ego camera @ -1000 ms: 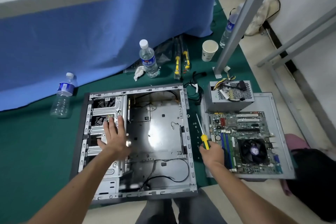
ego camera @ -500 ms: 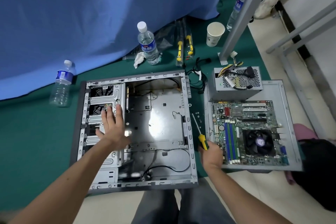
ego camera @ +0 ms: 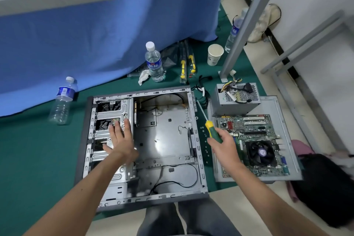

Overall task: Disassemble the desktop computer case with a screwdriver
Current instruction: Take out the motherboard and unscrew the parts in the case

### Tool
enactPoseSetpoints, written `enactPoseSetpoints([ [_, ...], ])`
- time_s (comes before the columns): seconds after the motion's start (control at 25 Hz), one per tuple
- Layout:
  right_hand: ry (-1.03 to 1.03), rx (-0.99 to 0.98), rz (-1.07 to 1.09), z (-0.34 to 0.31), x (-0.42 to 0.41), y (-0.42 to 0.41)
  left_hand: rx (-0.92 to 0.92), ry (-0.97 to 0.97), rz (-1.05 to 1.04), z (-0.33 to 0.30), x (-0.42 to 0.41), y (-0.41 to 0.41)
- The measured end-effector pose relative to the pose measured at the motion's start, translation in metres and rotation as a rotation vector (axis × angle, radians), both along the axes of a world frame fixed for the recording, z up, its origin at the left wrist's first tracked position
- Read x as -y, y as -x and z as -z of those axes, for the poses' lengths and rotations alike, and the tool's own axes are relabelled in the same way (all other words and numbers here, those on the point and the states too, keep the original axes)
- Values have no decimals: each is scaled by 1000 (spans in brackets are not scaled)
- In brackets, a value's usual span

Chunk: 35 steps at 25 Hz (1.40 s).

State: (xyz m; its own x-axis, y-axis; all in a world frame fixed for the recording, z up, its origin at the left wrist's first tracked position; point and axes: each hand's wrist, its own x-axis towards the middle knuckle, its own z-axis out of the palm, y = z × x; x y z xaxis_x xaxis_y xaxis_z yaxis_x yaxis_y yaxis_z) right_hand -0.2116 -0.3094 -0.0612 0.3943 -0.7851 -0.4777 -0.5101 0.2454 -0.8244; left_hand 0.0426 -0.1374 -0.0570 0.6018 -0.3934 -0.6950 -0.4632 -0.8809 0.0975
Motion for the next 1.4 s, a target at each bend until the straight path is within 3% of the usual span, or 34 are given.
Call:
enactPoseSetpoints([
  [0.2, 206, 160, -144, -57, -7, -58, -20, 34, 19, -1, -2, -3],
  [0.32, 289, 128, -233, -79, -17, -102, 25, 133, 112, -1, -18, -13],
  [0.52, 400, -2, -425, -92, -38, -175, 266, 373, 244, -13, -41, -60],
  [0.64, 465, -53, -466, -95, -45, -209, 287, 262, 283, -17, -46, -101],
  [0.84, 529, -117, -513, -94, -46, -240, 111, 186, 248, -17, -42, -128],
  [1.12, 576, -285, -635, -104, -41, -257, 154, 75, 303, -19, -27, -129],
  [1.4, 834, -539, -1103, -160, -41, -339, 180, 10, 336, -22, -20, -128],
])
